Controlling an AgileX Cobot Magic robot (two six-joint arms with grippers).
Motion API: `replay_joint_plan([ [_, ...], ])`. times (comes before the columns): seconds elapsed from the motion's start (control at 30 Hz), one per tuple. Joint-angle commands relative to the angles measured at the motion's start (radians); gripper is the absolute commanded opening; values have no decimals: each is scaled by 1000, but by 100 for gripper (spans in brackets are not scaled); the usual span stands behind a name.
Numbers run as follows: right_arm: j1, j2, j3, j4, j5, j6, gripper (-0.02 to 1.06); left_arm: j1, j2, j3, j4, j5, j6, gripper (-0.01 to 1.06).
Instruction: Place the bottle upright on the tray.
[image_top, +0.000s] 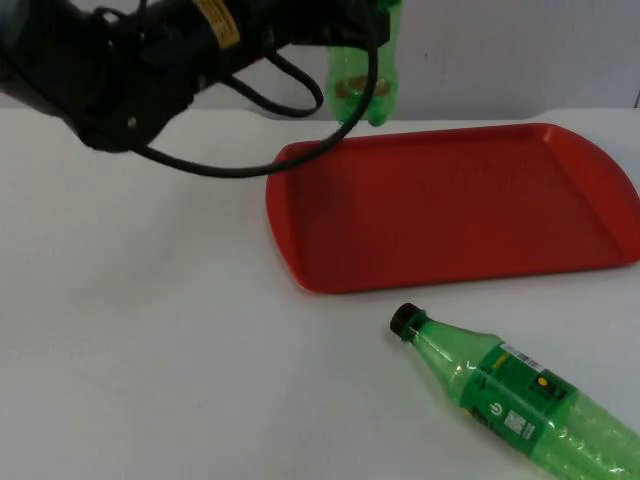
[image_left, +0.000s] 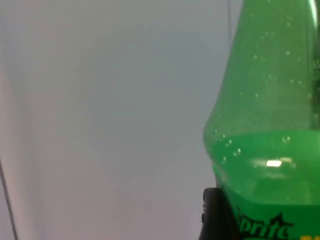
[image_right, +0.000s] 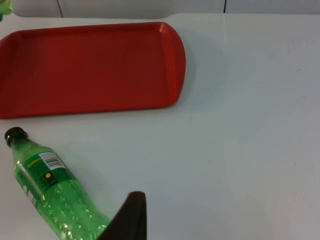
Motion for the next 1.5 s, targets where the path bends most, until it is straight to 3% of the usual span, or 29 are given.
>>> replay_joint_plan([
  [0.0, -2, -2, 3, 4, -4, -3, 105, 2, 26, -2, -59, -85, 19, 0],
  [0.07, -2, -2, 3, 4, -4, -3, 105, 2, 73, -6, -82, -115, 37, 0],
  [0.23, -2, -2, 3, 4, -4, -3, 105, 2, 166, -70, -11, -110, 47, 0],
  [0.6, -2, -2, 3, 4, -4, -3, 105, 2, 300, -186, 0, -100, 51, 0],
  [1.47, -2, -2, 3, 4, -4, -3, 105, 2, 378, -209, 110, -70, 106, 0],
])
